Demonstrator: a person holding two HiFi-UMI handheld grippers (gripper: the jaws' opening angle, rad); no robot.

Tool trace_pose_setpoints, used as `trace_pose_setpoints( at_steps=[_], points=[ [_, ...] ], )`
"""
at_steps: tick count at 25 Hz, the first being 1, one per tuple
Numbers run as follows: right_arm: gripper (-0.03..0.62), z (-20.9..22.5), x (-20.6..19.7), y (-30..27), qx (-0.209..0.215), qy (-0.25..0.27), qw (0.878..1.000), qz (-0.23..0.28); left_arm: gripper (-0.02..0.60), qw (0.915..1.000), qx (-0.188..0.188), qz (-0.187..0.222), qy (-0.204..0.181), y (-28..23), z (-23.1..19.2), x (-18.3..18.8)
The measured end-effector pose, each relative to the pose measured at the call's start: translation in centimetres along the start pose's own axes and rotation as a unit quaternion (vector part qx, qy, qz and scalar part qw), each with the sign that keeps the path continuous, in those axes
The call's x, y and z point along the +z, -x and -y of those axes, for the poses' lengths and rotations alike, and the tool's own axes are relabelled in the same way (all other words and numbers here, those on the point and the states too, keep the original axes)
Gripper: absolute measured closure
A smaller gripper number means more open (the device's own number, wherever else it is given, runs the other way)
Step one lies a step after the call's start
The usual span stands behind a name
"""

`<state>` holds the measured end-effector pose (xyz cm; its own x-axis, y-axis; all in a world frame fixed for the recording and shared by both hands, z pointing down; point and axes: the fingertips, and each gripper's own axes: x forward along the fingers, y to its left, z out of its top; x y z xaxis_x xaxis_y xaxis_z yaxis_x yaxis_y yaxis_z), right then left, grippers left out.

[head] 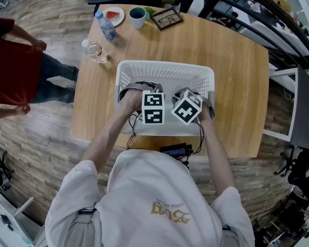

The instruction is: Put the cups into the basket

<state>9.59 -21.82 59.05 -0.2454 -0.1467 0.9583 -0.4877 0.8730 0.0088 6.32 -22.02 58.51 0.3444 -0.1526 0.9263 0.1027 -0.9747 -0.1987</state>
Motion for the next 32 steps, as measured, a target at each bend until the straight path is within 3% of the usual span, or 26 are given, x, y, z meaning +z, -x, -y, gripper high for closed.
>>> trace_pose_setpoints(
  at_steps=[11,32],
  points=[
    [0.503,-0.7,-0.4,0.0,0.023,-0.013,1.0,-0.008,0.575,1.0,0.002,0.001,0.005,0.5,-0.2,-0.2],
    [0.5,0.5,-0.2,2.8,-0.024,-0.046,0.999,0.018,0.575,0.9989,0.016,0.027,0.034,2.3,-1.0,0.2]
  ],
)
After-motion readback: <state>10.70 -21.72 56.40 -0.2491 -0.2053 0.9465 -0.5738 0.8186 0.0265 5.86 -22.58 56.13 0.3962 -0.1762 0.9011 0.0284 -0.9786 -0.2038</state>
